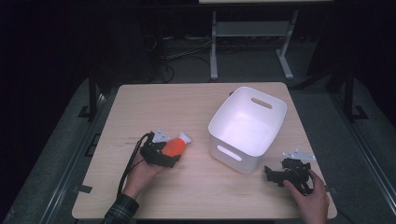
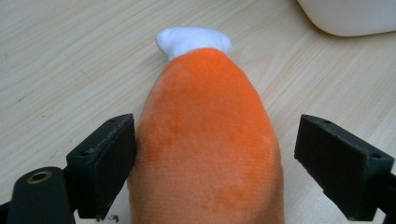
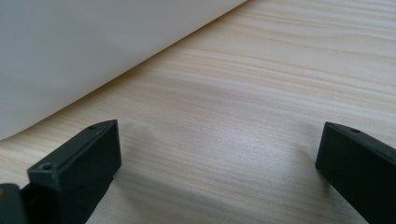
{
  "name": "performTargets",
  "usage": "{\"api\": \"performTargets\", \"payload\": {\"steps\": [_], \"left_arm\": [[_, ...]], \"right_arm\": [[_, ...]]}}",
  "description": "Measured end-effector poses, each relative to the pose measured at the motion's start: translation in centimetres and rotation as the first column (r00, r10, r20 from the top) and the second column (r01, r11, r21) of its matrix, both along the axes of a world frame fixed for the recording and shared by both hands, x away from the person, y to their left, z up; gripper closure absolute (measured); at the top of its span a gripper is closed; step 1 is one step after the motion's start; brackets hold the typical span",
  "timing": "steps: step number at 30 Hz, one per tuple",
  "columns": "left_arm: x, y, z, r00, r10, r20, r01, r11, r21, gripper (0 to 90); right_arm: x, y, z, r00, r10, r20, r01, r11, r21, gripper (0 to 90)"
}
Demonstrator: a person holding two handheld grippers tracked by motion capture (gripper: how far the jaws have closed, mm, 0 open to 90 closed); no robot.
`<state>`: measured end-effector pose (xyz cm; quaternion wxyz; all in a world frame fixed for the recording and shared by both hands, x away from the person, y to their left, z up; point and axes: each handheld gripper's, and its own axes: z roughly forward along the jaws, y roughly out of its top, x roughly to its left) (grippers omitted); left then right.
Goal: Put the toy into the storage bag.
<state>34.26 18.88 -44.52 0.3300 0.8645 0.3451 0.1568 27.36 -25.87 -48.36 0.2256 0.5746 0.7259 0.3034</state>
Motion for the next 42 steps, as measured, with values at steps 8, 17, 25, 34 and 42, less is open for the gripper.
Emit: {"api": "performTargets", "payload": {"steps": [8, 17, 25, 34, 42], "left_arm": [[0.2, 0.0, -0.5, 0.9999, 0.014, 0.001, -0.014, 0.9998, 0.015, 12.3], [0.4, 0.2, -0.7, 0.9997, 0.021, -0.013, -0.021, 0.9998, 0.006, 12.4], [0.5, 0.0, -1.1, 0.9992, 0.009, -0.039, -0.008, 0.9999, 0.01, 13.6], [0.5, 0.2, -1.0, 0.9991, 0.012, -0.041, -0.011, 0.9999, 0.003, 19.2], [0.4, 0.4, -0.7, 0.9985, 0.001, -0.055, -0.001, 1.0, -0.003, 21.7]], "right_arm": [[0.0, 0.0, 0.0, 1.0, 0.0, 0.0, 0.0, 1.0, 0.0, 0.0], [0.0, 0.0, 0.0, 1.0, 0.0, 0.0, 0.0, 1.0, 0.0, 0.0], [0.0, 0.0, 0.0, 1.0, 0.0, 0.0, 0.0, 1.0, 0.0, 0.0], [0.0, 0.0, 0.0, 1.0, 0.0, 0.0, 0.0, 1.0, 0.0, 0.0], [0.0, 0.0, 0.0, 1.0, 0.0, 0.0, 0.0, 1.0, 0.0, 0.0]]}}
